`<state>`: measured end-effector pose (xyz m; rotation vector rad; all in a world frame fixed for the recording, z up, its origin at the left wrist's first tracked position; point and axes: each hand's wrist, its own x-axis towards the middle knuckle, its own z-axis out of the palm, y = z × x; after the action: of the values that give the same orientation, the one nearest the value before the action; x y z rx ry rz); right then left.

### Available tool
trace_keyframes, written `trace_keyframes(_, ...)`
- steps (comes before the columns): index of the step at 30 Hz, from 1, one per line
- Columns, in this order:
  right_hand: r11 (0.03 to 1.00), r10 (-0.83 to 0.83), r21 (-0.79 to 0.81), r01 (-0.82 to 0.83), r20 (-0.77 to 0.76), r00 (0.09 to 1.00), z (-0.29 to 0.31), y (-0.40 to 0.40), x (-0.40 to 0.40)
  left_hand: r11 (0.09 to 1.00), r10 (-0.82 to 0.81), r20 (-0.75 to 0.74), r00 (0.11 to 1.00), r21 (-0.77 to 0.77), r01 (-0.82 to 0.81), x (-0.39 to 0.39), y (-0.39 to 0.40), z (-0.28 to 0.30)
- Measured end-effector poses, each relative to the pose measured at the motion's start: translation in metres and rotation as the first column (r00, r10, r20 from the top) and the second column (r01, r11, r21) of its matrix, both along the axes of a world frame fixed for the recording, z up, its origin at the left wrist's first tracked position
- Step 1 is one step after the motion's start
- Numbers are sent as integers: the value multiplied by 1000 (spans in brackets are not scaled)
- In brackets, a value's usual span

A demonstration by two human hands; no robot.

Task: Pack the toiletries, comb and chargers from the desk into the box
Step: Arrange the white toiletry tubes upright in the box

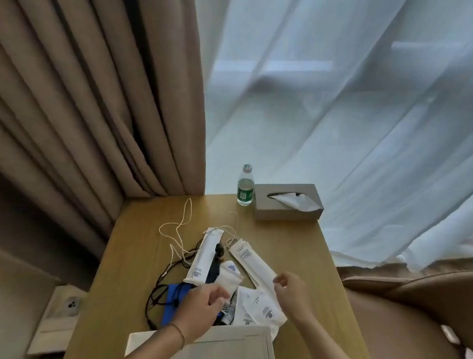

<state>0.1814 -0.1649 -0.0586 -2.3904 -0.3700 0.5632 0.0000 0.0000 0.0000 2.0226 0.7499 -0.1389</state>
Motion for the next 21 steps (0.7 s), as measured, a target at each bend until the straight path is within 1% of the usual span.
trace_keyframes(4,988,98,-123,-89,72,993,-16,23,13,999,-40,-53,998,31,42,10,-7,-3)
trace_keyframes(7,964,175,-230,-137,153,973,-30,37,20,998,-41,-63,997,36,43,12,-6,-7)
trace_keyframes(9,943,219,-291,-164,169,961,-37,43,24,998,-43,-75,996,41,47,14,-4,-8)
trace_keyframes(12,924,262,-329,-193,178,949,-47,51,27,997,-46,-80,996,62,51,18,-2,-13)
trace_keyframes(15,951,211,-262,-164,163,964,-55,55,31,995,-54,-75,996,82,60,22,0,-17)
trace_keyframes(18,988,97,-126,-91,37,995,-52,57,33,992,-83,-77,994,94,90,30,3,-19)
trace_keyframes(21,999,25,-25,-25,-25,999,-43,50,39,986,-104,-82,991,120,113,43,5,-24)
